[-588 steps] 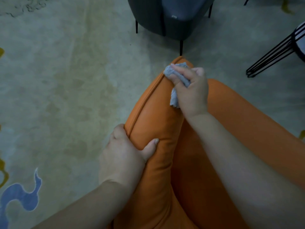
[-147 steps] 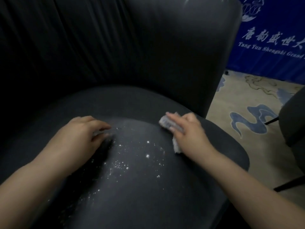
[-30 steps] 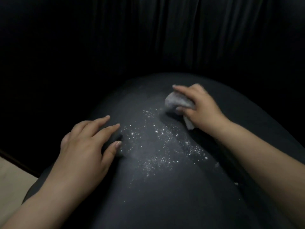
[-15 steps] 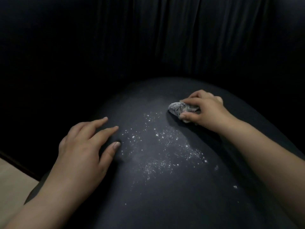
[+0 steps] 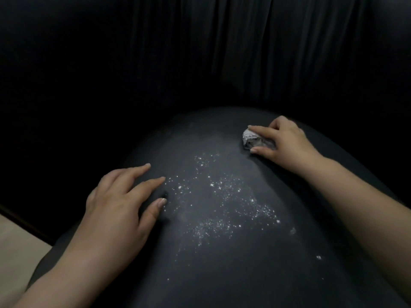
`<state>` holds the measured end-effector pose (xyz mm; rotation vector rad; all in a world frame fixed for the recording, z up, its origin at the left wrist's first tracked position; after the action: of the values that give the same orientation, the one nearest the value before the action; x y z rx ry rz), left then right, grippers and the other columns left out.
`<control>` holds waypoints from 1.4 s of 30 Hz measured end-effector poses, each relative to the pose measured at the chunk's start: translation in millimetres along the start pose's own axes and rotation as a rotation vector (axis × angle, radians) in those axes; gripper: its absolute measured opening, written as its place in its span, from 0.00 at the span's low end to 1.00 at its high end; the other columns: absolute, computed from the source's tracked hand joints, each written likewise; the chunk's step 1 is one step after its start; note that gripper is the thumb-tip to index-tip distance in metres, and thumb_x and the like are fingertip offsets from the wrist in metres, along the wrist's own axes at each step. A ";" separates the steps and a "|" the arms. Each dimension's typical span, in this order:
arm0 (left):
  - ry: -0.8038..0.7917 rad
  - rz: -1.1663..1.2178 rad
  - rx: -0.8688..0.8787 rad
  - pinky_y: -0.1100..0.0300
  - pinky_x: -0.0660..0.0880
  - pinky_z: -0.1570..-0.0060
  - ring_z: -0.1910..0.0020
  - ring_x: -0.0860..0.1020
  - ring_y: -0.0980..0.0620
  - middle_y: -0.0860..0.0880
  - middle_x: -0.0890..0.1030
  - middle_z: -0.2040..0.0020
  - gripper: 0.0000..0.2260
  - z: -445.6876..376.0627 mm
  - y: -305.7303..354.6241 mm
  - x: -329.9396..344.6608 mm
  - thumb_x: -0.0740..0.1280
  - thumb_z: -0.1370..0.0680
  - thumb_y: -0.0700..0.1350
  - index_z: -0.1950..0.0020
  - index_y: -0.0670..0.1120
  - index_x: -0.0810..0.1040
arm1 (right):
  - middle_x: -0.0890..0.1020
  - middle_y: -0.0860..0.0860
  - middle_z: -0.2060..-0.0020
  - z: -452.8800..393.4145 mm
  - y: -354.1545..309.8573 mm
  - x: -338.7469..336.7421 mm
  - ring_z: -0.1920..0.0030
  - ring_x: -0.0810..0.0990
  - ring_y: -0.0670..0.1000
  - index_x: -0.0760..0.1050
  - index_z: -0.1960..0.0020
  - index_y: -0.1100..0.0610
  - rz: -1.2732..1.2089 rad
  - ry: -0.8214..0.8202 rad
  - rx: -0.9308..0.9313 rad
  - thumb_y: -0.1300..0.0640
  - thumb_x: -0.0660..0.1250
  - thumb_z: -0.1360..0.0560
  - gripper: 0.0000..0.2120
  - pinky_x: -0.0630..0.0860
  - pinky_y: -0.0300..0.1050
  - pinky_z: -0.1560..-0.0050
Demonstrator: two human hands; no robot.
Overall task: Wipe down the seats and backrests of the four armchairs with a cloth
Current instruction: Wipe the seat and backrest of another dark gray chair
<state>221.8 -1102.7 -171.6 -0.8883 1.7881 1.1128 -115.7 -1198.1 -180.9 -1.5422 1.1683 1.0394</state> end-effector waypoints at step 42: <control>-0.218 -0.097 -0.028 0.44 0.67 0.39 0.32 0.68 0.45 0.51 0.71 0.31 0.29 18.1 -9.3 5.6 0.54 0.29 0.66 0.35 0.56 0.77 | 0.71 0.52 0.45 -19.0 -89.1 41.9 0.41 0.70 0.55 0.68 0.30 0.46 -0.329 -0.132 -0.007 0.53 0.66 0.24 0.23 0.66 0.49 0.36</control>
<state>232.7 -1090.0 -184.5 -0.8276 1.5391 1.1289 -18.7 -1213.0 -201.5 -1.5806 0.7886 0.9082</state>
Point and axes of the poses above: each hand's wrist, its own z-axis away from the middle knuckle, its own x-axis out of the palm, y = z × x, the point moved 4 cm from there along -z, towards the middle knuckle
